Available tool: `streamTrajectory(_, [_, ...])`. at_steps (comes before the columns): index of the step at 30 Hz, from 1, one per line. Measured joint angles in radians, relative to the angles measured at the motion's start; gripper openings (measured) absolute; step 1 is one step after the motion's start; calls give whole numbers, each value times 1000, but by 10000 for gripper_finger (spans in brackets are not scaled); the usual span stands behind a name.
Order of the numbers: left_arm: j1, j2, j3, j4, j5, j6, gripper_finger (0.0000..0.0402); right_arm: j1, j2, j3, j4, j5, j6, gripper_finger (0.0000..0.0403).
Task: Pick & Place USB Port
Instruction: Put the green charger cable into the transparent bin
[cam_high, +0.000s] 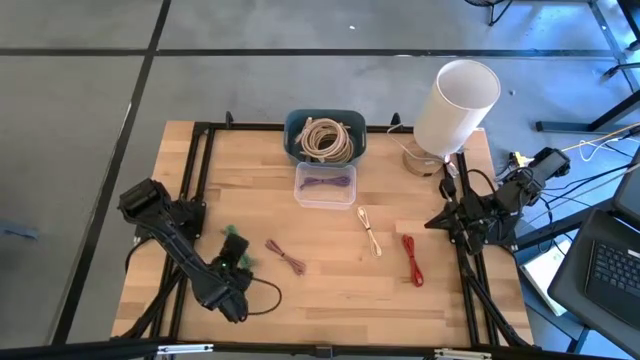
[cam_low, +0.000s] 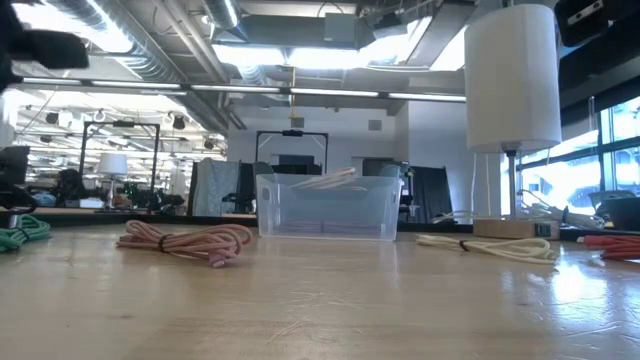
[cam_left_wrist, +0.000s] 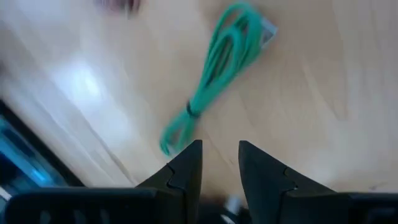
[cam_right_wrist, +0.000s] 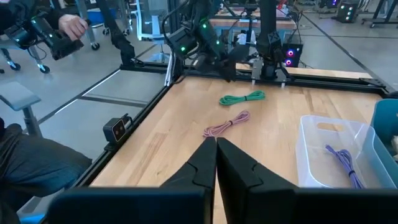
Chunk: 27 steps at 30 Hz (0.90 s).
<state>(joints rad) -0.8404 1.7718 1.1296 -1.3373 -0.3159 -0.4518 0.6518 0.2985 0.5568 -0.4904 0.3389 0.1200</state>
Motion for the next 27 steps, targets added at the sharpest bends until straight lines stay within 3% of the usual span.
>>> streamTrajectory(4, [34, 0, -28, 112, -66, 106, 97, 0, 0, 0, 0, 0, 0, 17])
streamTrajectory(9, [88, 0, -55, 235, -14, 183, 97, 0, 0, 0, 0, 0, 0, 17])
streamTrajectory(16, [128, 0, -80, 226, 124, 213, 97, 0, 0, 0, 0, 0, 0, 17])
streamTrajectory(27, [131, 0, -107, 314, 82, 256, 97, 0, 0, 0, 0, 0, 0, 17])
